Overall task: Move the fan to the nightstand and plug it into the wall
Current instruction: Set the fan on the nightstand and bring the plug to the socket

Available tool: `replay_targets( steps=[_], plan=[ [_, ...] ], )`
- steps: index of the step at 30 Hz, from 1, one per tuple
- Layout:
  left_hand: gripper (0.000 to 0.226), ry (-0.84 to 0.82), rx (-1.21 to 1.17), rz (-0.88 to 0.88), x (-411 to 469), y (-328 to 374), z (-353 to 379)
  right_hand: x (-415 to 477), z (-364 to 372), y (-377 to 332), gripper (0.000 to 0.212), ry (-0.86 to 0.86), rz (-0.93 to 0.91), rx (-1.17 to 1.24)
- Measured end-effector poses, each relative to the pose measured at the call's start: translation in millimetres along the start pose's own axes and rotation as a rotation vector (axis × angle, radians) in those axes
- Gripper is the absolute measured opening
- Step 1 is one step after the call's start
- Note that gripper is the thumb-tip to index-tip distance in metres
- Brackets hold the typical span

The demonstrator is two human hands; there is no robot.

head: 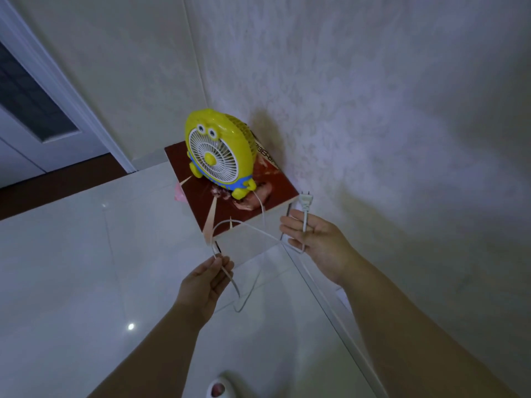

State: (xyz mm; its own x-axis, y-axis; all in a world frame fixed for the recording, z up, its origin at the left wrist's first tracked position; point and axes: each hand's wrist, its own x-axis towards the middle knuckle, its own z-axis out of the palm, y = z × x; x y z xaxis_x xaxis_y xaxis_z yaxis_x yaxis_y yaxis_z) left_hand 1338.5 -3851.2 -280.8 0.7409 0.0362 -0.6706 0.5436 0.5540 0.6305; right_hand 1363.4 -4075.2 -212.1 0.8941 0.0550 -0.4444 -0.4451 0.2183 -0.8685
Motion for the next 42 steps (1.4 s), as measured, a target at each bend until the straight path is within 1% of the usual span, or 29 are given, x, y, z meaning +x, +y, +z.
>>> replay_targets(
  steps=[5, 10, 13, 19, 22, 24, 27, 29, 33, 36, 40, 42],
  plan=[
    [0.012, 0.032, 0.001, -0.010, -15.6, -57.6, 8.2, -28.6, -41.4, 24.5, 0.044, -0.008, 0.029, -0.010],
    [0.012, 0.087, -0.031, -0.006, -39.6, -116.2, 6.7, -54.6, -78.0, 60.4, 0.039, 0.007, 0.072, 0.040],
    [0.013, 0.093, -0.044, -0.023, -51.1, -142.3, 0.6, -64.6, -92.7, 83.0, 0.042, 0.027, 0.097, 0.062],
    [0.013, 0.074, -0.020, -0.078, -54.2, -171.9, -11.8, -71.5, -107.7, 122.0, 0.039, 0.104, 0.138, 0.123],
    [0.013, 0.051, 0.023, -0.102, -46.5, -180.6, -17.3, -70.0, -110.6, 140.7, 0.027, 0.129, 0.141, 0.159],
    [0.013, 0.046, 0.065, -0.113, -39.6, -187.2, -22.9, -67.6, -114.2, 158.3, 0.020, 0.151, 0.156, 0.217],
    [0.015, 0.043, 0.145, -0.113, -28.8, -199.8, -32.4, -61.4, -120.7, 185.7, 0.019, 0.176, 0.161, 0.268],
    [0.015, 0.035, 0.203, -0.113, -19.9, -208.1, -37.2, -54.7, -124.9, 202.5, 0.022, 0.195, 0.167, 0.277],
    [0.016, 0.050, 0.340, -0.089, 13.7, -231.3, -49.8, -35.9, -135.4, 244.5, 0.035, 0.199, 0.176, 0.252],
    [0.015, 0.074, 0.429, -0.046, 42.5, -252.2, -61.2, -21.8, -145.0, 280.5, 0.037, 0.201, 0.159, 0.233],
    [0.015, 0.098, 0.565, 0.009, 82.0, -278.7, -76.7, 0.2, -158.3, 327.2, 0.030, 0.211, 0.160, 0.225],
    [0.015, 0.090, 0.689, 0.028, 102.1, -289.5, -87.9, 11.1, -163.7, 348.2, 0.024, 0.222, 0.167, 0.240]
  ],
)
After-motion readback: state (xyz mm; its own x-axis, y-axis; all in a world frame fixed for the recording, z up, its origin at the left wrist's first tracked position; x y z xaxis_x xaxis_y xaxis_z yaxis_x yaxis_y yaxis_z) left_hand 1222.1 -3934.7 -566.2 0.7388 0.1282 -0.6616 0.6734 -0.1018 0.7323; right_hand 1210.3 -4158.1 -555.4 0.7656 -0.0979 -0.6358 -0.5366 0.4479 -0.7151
